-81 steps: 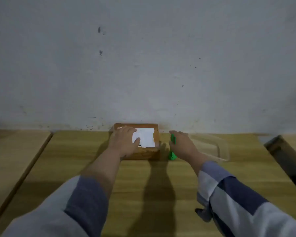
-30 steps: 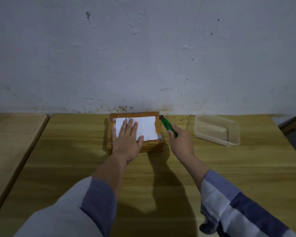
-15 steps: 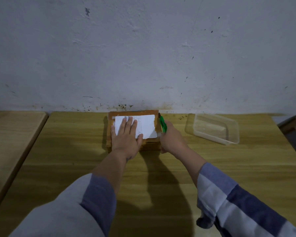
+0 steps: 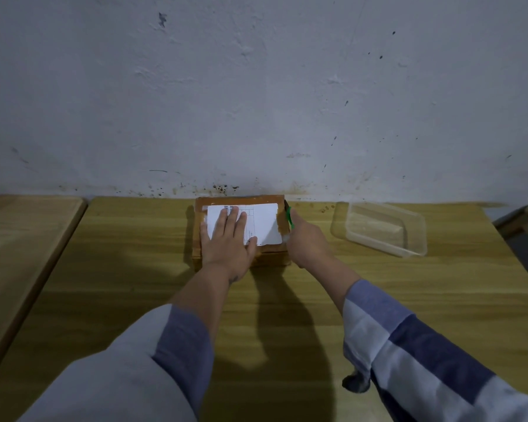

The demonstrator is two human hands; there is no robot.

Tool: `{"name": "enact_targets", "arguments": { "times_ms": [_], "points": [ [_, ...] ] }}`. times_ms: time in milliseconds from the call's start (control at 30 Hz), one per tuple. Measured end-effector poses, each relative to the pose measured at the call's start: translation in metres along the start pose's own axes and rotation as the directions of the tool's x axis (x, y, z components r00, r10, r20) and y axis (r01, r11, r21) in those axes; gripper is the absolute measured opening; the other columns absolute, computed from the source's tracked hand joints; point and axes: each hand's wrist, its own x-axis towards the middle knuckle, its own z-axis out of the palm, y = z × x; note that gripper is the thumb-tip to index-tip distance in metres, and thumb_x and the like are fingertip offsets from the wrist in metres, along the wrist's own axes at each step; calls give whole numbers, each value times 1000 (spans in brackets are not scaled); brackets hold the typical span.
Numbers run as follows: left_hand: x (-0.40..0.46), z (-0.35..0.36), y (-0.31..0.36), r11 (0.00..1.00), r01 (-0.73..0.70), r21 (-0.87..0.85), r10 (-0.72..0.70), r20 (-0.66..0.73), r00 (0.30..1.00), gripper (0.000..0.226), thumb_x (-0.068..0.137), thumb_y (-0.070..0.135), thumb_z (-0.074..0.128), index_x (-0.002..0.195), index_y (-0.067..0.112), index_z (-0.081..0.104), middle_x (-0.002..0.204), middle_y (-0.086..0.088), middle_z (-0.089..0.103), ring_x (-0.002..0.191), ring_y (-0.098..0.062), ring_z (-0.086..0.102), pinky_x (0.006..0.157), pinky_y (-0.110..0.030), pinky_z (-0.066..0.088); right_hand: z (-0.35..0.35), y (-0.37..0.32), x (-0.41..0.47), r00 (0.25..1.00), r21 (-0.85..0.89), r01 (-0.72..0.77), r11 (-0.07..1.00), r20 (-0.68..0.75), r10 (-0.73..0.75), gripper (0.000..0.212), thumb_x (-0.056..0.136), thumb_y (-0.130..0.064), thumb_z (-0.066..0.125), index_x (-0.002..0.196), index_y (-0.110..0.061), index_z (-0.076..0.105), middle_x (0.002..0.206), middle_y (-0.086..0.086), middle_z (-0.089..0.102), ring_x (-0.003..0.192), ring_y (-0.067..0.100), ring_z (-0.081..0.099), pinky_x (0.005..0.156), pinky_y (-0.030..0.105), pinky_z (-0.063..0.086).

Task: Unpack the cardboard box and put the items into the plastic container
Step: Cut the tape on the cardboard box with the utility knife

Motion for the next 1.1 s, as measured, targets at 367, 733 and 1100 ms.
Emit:
{"name": "enact_targets", "arguments": {
  "times_ms": [367,733,1100],
  "points": [
    [2,3,2,1000,13,6,-12,-21,1000,63,98,51,13,152,24,-4,160,1,-14,146,-18,-18,116,-52,-9,3,5,-6,999,-47,7,999,-32,-9,73,90,2,42,151,-18,9,112,17,65,96,32,64,62,31,46],
    [2,2,3,999,29,24,-29,-16,999,62,98,51,13,152,24,-5,160,1,-15,146,-19,-18,116,-52,-9,16,15,-24,999,-101,17,995,-49,-22,70,89,1,39,150,-22,12,118,13,63,83,23,60,60,29,44],
    [1,1,2,1000,19,12,-19,2,1000,62,98,50,12,152,24,-4,160,2,-15,146,-19,-18,116,-52,-9,22,36,-70,991,240,12,971,-133,21,56,98,-15,39,148,-32,20,97,9,65,72,19,58,56,33,48]
  ]
}}
